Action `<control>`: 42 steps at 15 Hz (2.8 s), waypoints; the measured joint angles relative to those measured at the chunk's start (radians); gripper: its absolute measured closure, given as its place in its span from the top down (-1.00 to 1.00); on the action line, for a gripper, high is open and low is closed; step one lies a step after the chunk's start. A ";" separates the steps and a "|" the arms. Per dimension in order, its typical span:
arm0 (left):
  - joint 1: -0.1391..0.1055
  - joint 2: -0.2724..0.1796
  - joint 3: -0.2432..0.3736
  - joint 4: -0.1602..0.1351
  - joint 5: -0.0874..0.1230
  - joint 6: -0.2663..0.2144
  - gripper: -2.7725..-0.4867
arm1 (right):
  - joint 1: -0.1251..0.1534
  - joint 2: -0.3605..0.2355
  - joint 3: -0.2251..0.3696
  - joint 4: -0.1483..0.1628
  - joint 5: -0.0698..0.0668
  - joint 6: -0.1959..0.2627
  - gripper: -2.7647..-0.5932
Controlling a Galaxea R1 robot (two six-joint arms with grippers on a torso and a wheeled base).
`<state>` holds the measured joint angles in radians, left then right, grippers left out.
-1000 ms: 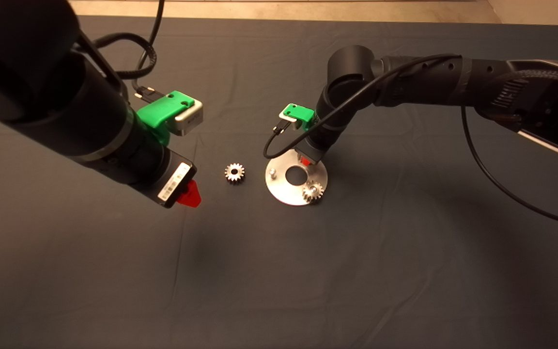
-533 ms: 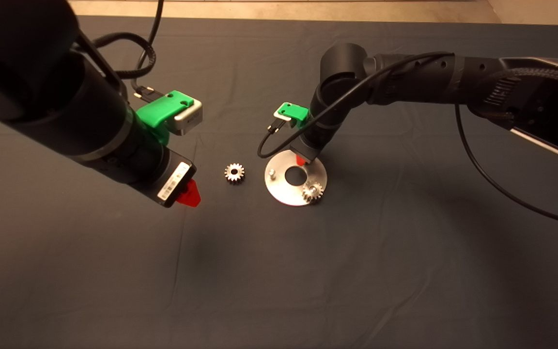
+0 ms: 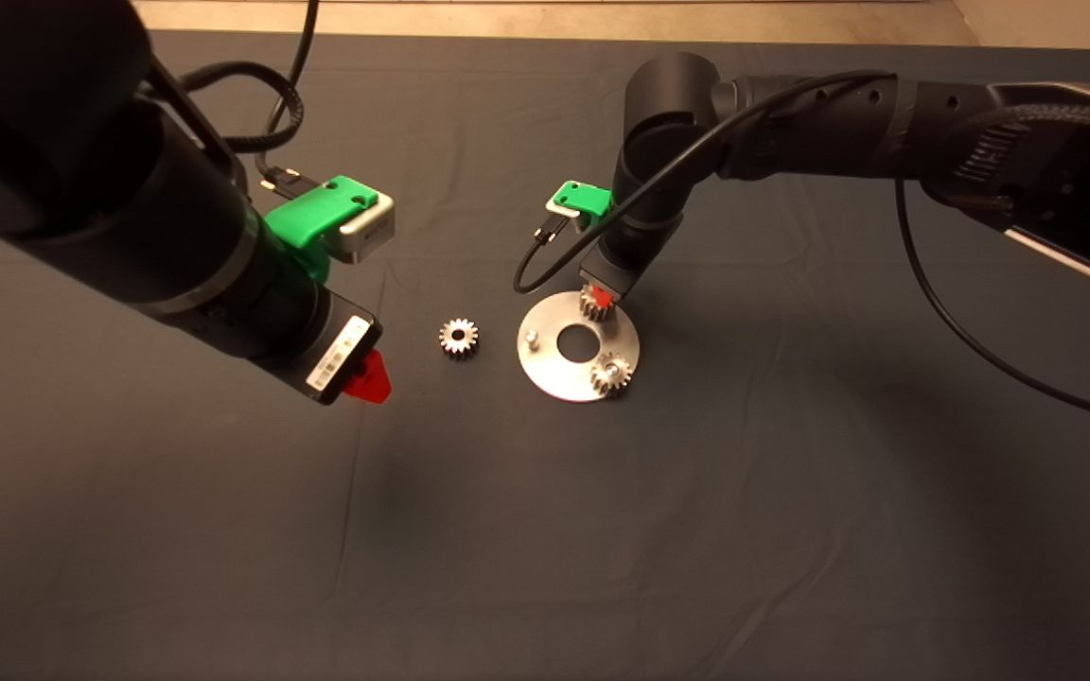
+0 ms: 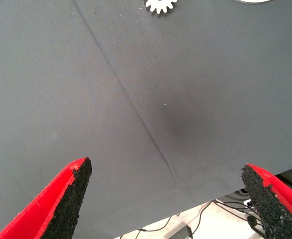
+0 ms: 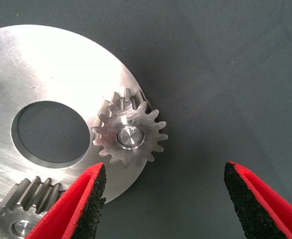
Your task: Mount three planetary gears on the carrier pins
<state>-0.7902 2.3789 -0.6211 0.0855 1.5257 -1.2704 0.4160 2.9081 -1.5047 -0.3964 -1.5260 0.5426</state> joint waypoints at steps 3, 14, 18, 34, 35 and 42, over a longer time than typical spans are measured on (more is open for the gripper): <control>0.000 0.000 0.000 0.000 0.000 0.000 0.48 | 0.000 -0.025 0.007 0.028 0.002 -0.012 0.06; 0.000 0.089 -0.006 -0.008 0.000 0.049 0.48 | 0.150 -0.343 0.383 0.319 0.000 -0.018 0.07; 0.000 0.164 -0.032 -0.013 0.001 0.099 0.48 | 0.172 -0.444 0.591 0.388 -0.001 0.003 0.07; 0.241 0.259 -0.304 0.076 0.000 0.364 0.48 | 0.241 -0.618 0.686 0.472 -0.003 0.042 0.07; 0.247 0.258 -0.319 0.085 0.000 0.380 0.48 | 0.241 -0.624 0.686 0.472 -0.004 0.042 0.07; 0.272 0.258 -0.407 0.140 0.000 0.532 0.48 | 0.241 -0.629 0.687 0.472 -0.004 0.042 0.07</control>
<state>-0.5185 2.6373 -1.0278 0.2255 1.5259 -0.7388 0.6570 2.2794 -0.8172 0.0760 -1.5298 0.5849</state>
